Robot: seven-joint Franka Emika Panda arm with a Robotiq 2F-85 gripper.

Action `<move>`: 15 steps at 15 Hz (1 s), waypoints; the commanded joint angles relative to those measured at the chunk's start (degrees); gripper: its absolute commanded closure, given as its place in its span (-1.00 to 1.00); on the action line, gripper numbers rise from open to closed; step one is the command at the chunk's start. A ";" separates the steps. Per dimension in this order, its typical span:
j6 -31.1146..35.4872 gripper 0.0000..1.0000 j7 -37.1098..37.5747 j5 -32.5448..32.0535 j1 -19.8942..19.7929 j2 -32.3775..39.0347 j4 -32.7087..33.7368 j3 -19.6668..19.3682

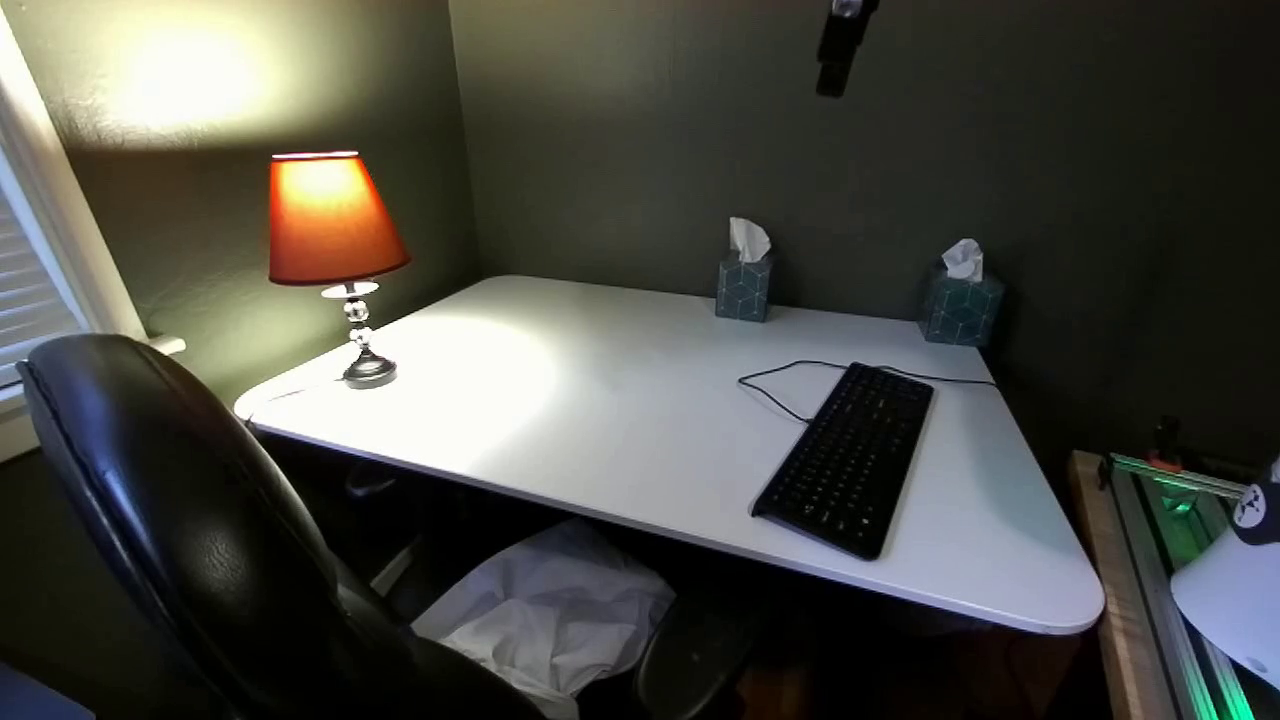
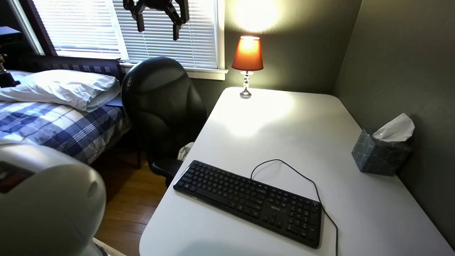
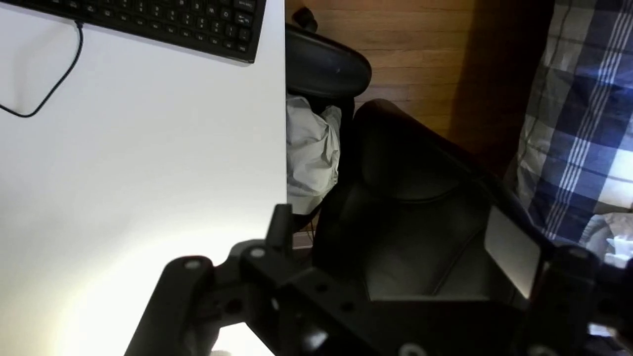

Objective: Press the button on the keyboard

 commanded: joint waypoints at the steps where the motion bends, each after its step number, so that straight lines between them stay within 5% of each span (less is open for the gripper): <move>1: 5.46 -1.00 0.08 -0.22 -1.93 3.16 -2.63 0.54; 7: 15.33 -1.00 -0.50 -2.67 -3.87 8.08 -8.34 0.27; 15: 16.53 -1.00 4.85 -2.61 -7.94 10.98 -13.88 -0.93</move>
